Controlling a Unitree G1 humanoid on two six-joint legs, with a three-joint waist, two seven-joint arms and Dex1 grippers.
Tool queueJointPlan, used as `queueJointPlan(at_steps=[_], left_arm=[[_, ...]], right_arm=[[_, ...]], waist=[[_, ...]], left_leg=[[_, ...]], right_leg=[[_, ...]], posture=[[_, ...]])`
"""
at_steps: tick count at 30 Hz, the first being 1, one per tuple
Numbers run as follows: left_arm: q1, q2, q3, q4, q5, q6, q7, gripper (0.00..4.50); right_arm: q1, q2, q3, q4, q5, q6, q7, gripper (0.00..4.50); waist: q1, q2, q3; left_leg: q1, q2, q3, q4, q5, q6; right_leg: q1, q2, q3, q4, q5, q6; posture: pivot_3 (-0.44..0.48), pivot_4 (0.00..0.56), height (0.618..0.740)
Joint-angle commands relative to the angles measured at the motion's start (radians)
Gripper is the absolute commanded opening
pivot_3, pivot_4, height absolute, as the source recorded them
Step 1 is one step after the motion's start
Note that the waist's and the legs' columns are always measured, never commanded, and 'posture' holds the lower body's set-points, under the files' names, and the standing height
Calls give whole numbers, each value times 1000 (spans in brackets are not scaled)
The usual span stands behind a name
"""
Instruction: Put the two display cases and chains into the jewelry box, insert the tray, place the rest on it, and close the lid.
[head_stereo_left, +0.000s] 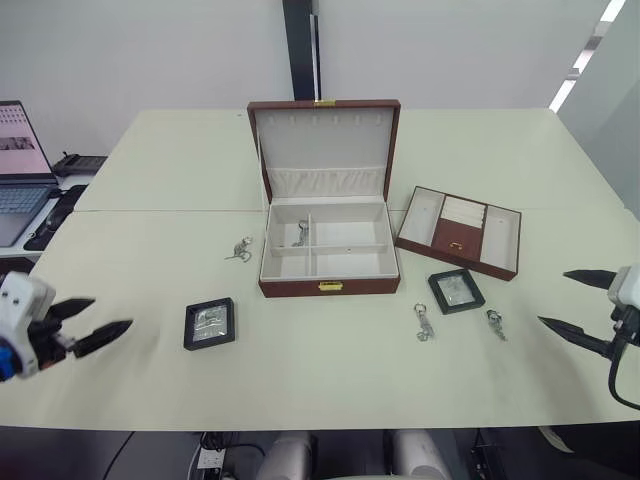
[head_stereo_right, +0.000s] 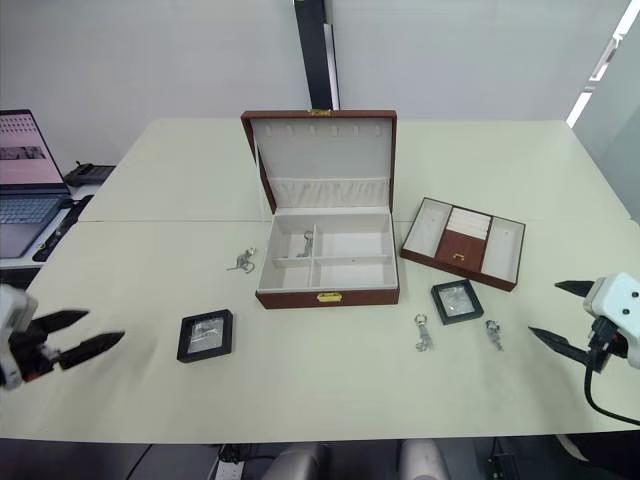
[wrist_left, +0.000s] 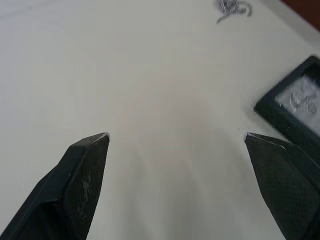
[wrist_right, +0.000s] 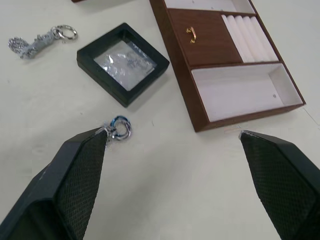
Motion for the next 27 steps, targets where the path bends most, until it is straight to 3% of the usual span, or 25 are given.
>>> queueJointPlan(at_steps=[1, 27], left_arm=[[45, -9, 53, -17, -19, -45, -10, 4475], [113, 0, 3, -226, -43, -66, -71, 4475]], right_arm=[[31, -1, -52, 10, 14, 5, 14, 4500], [29, -54, -15, 8, 9, 19, 32, 4500]], waist=[[1, 0, 0], [5, 1, 1]], left_leg=[[0, 0, 0, 0, 0, 0], [8, 1, -1, -2, -2, 2]], right_leg=[[0, 0, 0, 0, 0, 0], [10, 0, -1, -5, -1, 0]], posture=[[0, 150, 740], [0, 150, 740]])
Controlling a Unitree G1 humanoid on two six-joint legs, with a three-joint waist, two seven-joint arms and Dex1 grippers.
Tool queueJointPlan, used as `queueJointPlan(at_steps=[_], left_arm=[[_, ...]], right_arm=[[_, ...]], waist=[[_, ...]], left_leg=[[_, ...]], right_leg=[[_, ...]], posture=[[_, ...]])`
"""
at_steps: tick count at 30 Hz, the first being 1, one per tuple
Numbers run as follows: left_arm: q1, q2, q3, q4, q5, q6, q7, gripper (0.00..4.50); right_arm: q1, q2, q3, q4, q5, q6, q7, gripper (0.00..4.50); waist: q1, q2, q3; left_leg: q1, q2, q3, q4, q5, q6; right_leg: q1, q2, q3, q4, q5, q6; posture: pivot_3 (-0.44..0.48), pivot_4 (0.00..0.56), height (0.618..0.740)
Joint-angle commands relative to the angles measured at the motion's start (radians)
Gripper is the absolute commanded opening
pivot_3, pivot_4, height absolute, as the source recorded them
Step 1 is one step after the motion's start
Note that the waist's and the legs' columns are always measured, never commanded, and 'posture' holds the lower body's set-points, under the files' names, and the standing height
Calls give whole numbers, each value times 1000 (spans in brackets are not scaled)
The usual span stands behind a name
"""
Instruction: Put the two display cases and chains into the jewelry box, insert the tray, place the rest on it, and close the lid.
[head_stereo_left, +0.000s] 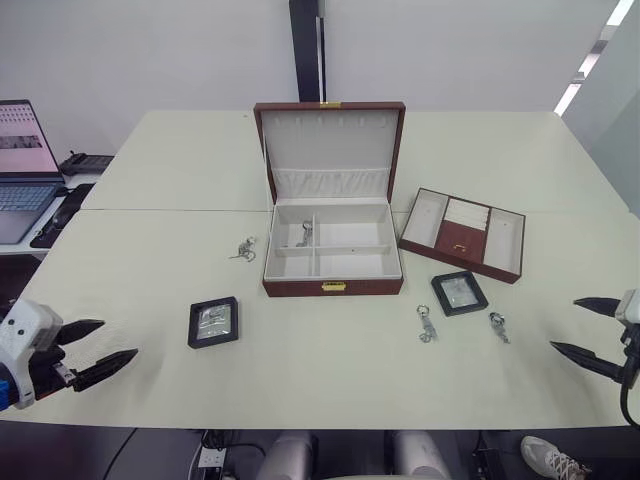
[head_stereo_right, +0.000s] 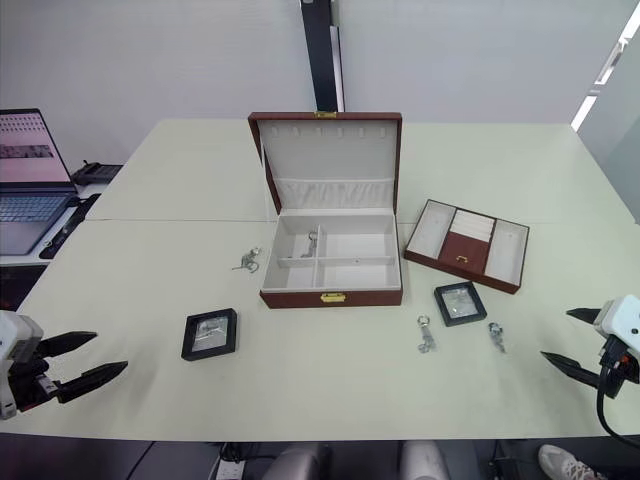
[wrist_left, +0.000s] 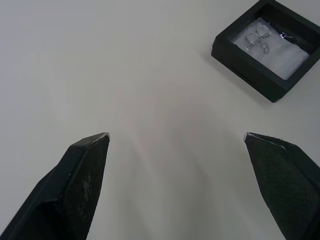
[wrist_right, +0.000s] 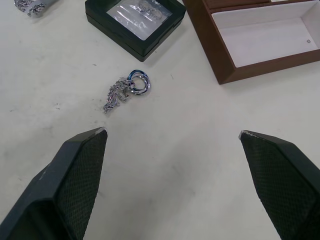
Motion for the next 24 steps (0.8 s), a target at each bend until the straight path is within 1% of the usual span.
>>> queueJointPlan(at_steps=[1, 5, 9, 13, 19, 21, 24], left_arm=[[1, 24, -9, -76, -15, -14, -31, 4475], [1, 31, -18, -110, -9, -28, -50, 4475], [6, 33, -26, -138, -6, -34, -62, 4475], [23, 24, -43, -210, -9, -43, -68, 4475], [34, 56, -71, -270, -34, -57, -152, 4475], [25, 66, -78, -277, -41, -62, -178, 4475], [-47, 98, -113, -218, -29, -125, -229, 4475]], right_arm=[[-59, -47, 4, -37, 15, 2, 11, 4500], [-143, -73, 64, -103, 61, 23, 36, 4500], [-241, -92, 142, -194, 133, 96, 47, 4500], [-417, -98, 316, -326, 228, 202, 49, 4500], [-700, 31, 514, -396, 381, 407, -57, 4500], [-747, 54, 546, -395, 395, 439, -70, 4500], [-787, 70, 610, -390, 360, 416, -49, 4500]], waist=[[0, 0, 0], [-2, 2, 1], [-3, 2, 1], [-4, 4, 2], [-3, 3, 3], [-2, 3, 3], [7, 4, 3]], left_leg=[[0, 0, 0, 0, 0, 0], [0, 1, 0, 0, 0, 0], [0, 1, 0, 0, 0, 0], [0, 1, 0, 0, 0, 0], [-2, 1, -1, 0, 0, 0], [-2, 1, -2, 0, 0, 0], [-2, 0, -2, 0, 0, 0]], right_leg=[[0, 0, 0, 0, 0, 0], [0, 0, 0, 0, 0, 0], [1, 0, -1, -3, 0, 0], [2, 0, -1, -6, 1, 1], [1, 0, -2, -8, 1, 1], [1, 0, -2, -8, 1, 1], [1, 0, -3, -8, 1, 1]], posture=[[0, 150, 740], [0, 150, 740], [0, 150, 740], [0, 150, 740], [0, 150, 740], [0, 150, 740], [0, 150, 740]])
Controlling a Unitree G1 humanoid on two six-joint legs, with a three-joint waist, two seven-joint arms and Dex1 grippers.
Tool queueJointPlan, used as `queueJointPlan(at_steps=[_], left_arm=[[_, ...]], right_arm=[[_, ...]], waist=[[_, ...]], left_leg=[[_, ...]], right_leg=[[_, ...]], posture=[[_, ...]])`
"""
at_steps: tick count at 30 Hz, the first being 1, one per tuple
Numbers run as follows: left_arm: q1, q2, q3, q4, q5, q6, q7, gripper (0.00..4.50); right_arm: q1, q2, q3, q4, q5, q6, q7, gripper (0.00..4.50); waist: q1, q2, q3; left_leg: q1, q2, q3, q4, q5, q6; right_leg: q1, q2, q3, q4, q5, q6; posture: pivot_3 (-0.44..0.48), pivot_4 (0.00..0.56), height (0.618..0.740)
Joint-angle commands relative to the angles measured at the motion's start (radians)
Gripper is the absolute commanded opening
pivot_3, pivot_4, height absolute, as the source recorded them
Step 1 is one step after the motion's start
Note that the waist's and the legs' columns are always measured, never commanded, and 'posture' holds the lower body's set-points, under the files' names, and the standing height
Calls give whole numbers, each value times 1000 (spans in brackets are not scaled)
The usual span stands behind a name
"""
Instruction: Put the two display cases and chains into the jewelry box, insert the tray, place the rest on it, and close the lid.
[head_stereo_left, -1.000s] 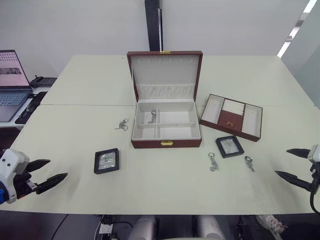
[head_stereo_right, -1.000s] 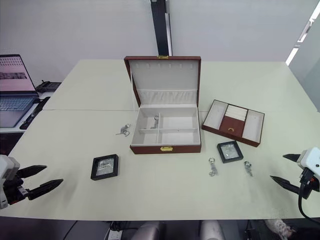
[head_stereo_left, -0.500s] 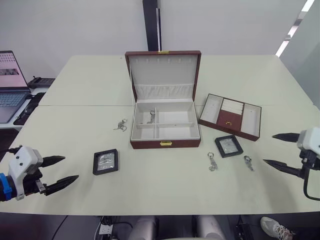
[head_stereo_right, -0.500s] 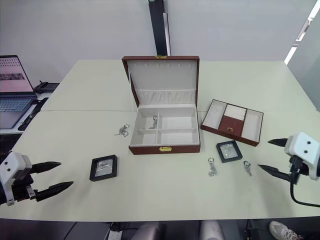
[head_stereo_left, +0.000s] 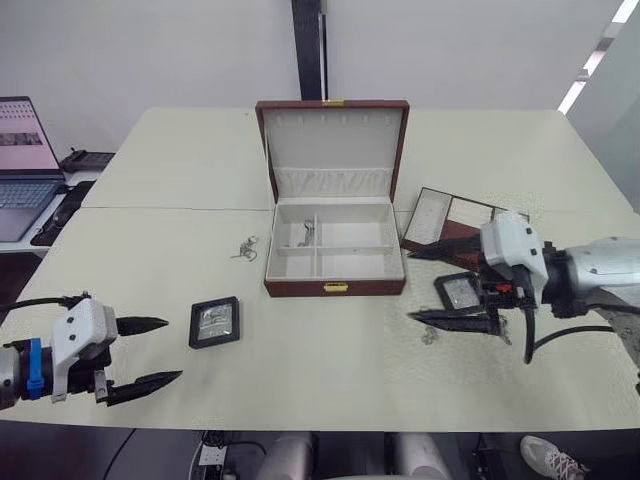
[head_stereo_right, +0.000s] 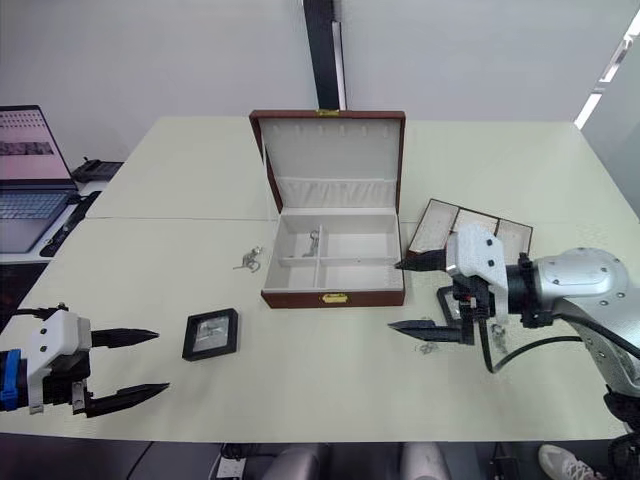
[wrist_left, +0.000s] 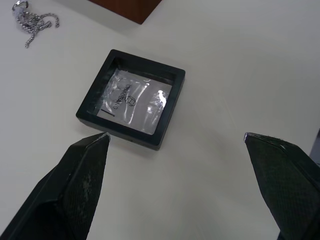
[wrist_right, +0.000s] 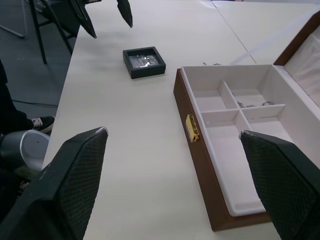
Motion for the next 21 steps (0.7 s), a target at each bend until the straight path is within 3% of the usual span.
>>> queueJointPlan(at_steps=[1, 5, 14, 21], left_arm=[[-76, 48, -35, 49, -3, -74, -63, 4296], [-127, 73, -102, 113, 13, -146, -140, 3290], [-264, 47, -288, 271, 97, -286, -163, 3290], [-303, 24, -340, 313, 107, -319, -147, 3290]], right_arm=[[-38, 12, 46, -14, -17, -23, 18, 4500], [-56, 29, 81, -8, -36, -42, 22, 4500], [-58, 72, 113, -25, -52, -43, 3, 4500], [-29, 67, 109, -48, -50, -45, 1, 4500]], waist=[[5, 0, 0], [-1, 1, 1], [-8, 1, 1], [-9, 1, 1]], left_leg=[[0, 0, 0, 0, 0, 0], [0, 0, 1, 0, 0, 0], [0, 0, 0, 0, 0, 0], [0, 0, 0, 0, 0, -1]], right_leg=[[0, 0, 0, 0, 0, 0], [0, 0, 1, 0, 0, 0], [-1, 1, 1, 1, 0, 0], [-1, 1, 1, 1, 0, 1]], posture=[[0, 150, 740], [0, 150, 740], [0, 150, 740], [0, 150, 740]])
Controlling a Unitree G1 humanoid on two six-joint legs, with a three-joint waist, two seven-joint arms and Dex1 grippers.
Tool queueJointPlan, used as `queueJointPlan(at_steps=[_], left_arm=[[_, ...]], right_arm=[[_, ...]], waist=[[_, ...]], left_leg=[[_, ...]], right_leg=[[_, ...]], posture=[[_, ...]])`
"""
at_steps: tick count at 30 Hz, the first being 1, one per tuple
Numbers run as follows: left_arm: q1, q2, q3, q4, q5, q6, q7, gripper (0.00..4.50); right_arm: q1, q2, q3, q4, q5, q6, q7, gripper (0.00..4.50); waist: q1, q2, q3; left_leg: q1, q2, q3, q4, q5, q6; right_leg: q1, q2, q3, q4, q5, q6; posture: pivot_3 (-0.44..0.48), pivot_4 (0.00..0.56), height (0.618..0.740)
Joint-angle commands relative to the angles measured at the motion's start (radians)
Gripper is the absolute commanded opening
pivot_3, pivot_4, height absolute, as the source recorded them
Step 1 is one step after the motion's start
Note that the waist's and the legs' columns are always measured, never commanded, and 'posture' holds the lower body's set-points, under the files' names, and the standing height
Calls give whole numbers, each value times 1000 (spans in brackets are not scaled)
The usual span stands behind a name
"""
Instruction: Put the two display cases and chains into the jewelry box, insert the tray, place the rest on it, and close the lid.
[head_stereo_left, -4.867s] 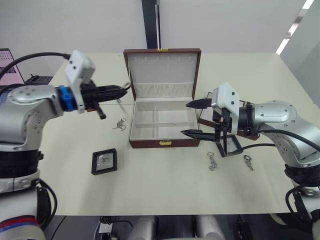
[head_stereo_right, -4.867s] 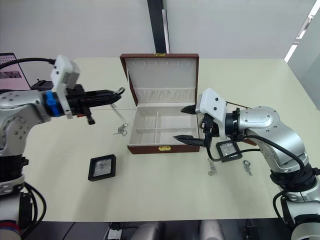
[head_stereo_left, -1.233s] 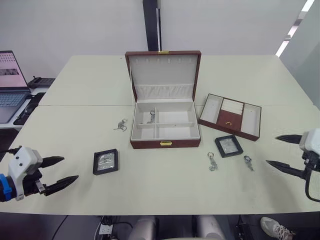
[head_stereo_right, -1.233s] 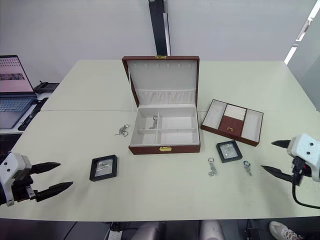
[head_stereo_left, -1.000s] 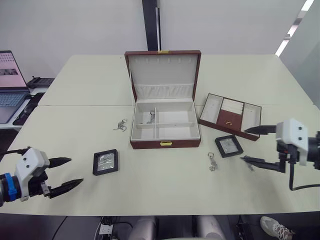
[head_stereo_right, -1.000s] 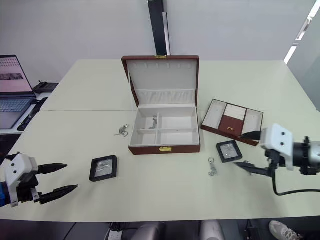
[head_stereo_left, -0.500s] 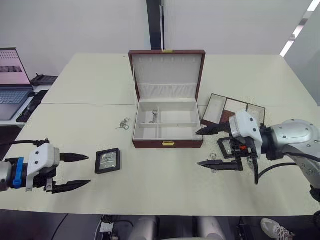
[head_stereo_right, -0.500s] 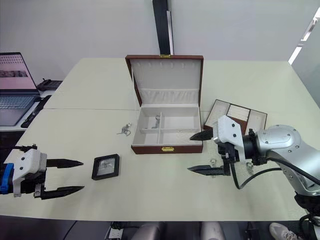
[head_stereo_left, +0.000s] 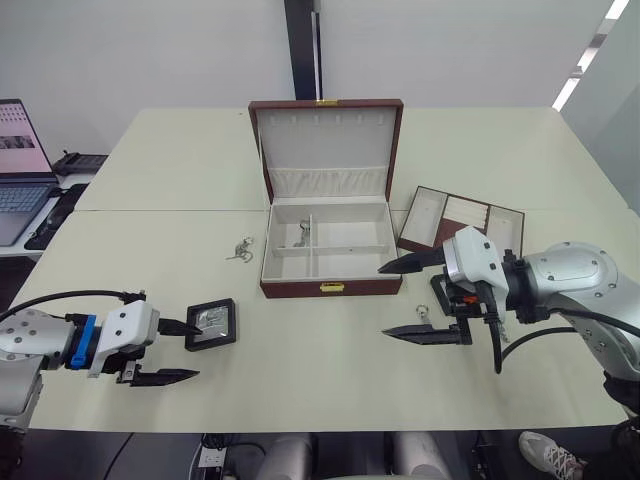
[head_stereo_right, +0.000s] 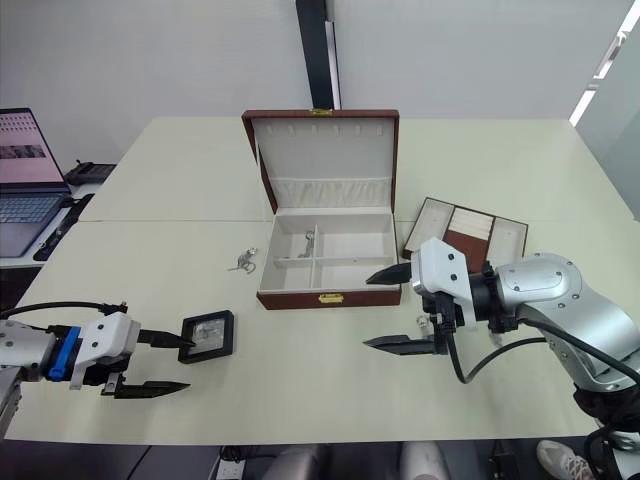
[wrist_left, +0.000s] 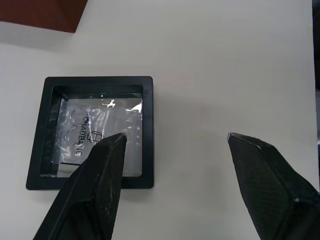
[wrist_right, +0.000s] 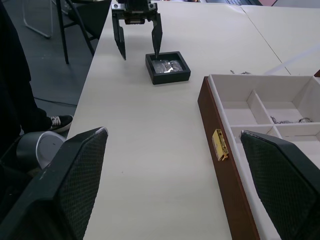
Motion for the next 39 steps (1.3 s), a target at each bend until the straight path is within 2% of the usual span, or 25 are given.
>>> queueJointPlan(at_steps=[1, 11, 14, 21, 24, 29, 33, 39], left_arm=[[-10, -8, -5, 8, -4, -14, 15, 3290], [-62, -52, -56, 71, 20, -43, 56, 3290], [-72, -61, -67, 86, 23, -55, 65, 2757], [-71, -63, -87, 105, 38, -80, 66, 548], [-73, -61, -89, 102, 36, -78, 66, 18], [-78, -32, -61, 63, 8, -59, 56, 18], [-59, 28, -9, -30, -47, 30, 40, 18], [-132, 106, 39, -217, -175, 286, 60, 18]], right_arm=[[10, -6, -19, -38, 4, -12, -2, 4500], [-9, -10, -16, -28, 7, -5, 13, 4500], [-12, -9, -17, -28, 9, -2, 14, 4500], [-23, -4, -10, -30, 8, 4, 9, 4500], [-28, -5, -10, -32, 12, 10, 9, 4500], [-25, -4, -12, -36, 12, 13, 6, 4500], [-11, -8, -17, -38, 5, 8, 0, 4500], [36, -14, -66, -43, 4, 17, -52, 4500]], waist=[[0, 0, 0], [0, 0, 0], [0, 0, 0], [0, 0, 0], [1, 0, 0], [0, 0, 0], [0, -1, 0], [0, 0, 1]], left_leg=[[0, 0, 0, 0, 0, 0], [0, 0, 0, 0, 0, 0], [0, 0, 0, 0, 0, 0], [0, 0, 0, 0, 0, 0], [0, 0, 0, 0, 0, 0], [0, 0, 0, 0, 0, 0], [0, 0, -1, 0, 0, 0], [0, 0, 0, 0, 0, 0]], right_leg=[[0, 0, 0, 0, 0, 0], [0, 0, 0, 1, 0, 0], [0, 0, 0, 0, 0, 0], [0, 0, 0, 1, 0, 0], [0, 0, 0, 1, 0, 0], [0, 0, 0, 1, 0, 0], [0, 0, 0, 1, 0, 0], [0, 0, 0, 0, 0, 0]], posture=[[0, 150, 740], [0, 150, 740], [0, 150, 740], [0, 150, 740], [0, 150, 740], [0, 150, 740], [0, 150, 740], [0, 150, 740]])
